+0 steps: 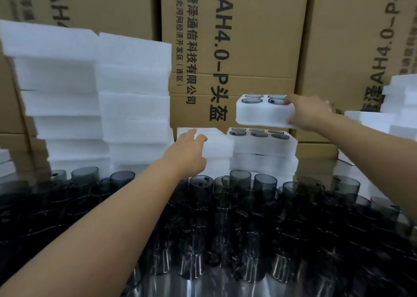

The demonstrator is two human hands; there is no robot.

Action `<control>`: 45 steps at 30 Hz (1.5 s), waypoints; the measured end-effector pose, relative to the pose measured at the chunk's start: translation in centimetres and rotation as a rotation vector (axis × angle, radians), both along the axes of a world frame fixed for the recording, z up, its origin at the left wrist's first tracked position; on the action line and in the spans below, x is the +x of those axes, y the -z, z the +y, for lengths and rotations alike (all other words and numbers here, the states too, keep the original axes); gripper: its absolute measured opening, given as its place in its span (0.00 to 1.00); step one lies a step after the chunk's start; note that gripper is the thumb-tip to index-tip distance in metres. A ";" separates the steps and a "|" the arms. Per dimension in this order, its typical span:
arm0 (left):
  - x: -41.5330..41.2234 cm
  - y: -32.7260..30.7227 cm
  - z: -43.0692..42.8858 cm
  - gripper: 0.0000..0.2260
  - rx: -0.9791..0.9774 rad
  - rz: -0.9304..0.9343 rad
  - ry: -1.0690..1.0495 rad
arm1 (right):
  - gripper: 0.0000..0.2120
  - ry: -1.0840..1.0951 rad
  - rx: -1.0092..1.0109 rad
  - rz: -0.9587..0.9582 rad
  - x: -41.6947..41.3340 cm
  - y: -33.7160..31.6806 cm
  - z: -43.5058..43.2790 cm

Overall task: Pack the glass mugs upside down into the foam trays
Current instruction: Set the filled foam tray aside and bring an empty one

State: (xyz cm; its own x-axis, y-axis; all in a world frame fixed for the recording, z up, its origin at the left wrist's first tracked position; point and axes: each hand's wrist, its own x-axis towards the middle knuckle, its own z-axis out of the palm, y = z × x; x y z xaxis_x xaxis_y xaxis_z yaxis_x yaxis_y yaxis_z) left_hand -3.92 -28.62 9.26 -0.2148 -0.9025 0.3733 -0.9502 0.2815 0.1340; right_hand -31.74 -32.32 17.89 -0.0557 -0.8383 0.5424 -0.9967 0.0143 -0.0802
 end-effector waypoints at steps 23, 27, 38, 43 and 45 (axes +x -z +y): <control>-1.2 2.1 -5.0 0.23 -0.129 -0.263 -0.294 | 0.27 -0.574 0.179 -0.322 6.1 9.3 -1.1; -1.1 2.0 -3.9 0.18 -0.178 -0.230 -0.246 | 0.26 -0.653 0.109 -0.536 6.4 8.8 1.1; 0.5 -1.6 4.3 0.19 -0.307 0.025 -0.014 | 0.23 -0.624 0.019 -0.607 5.6 7.3 8.9; 1.1 -2.5 9.7 0.20 -0.333 0.010 0.128 | 0.18 -0.600 -0.409 -0.540 4.9 7.5 15.5; 1.6 -2.1 12.0 0.15 -0.306 -0.014 0.198 | 0.19 -0.577 -0.430 -0.426 4.4 7.7 17.9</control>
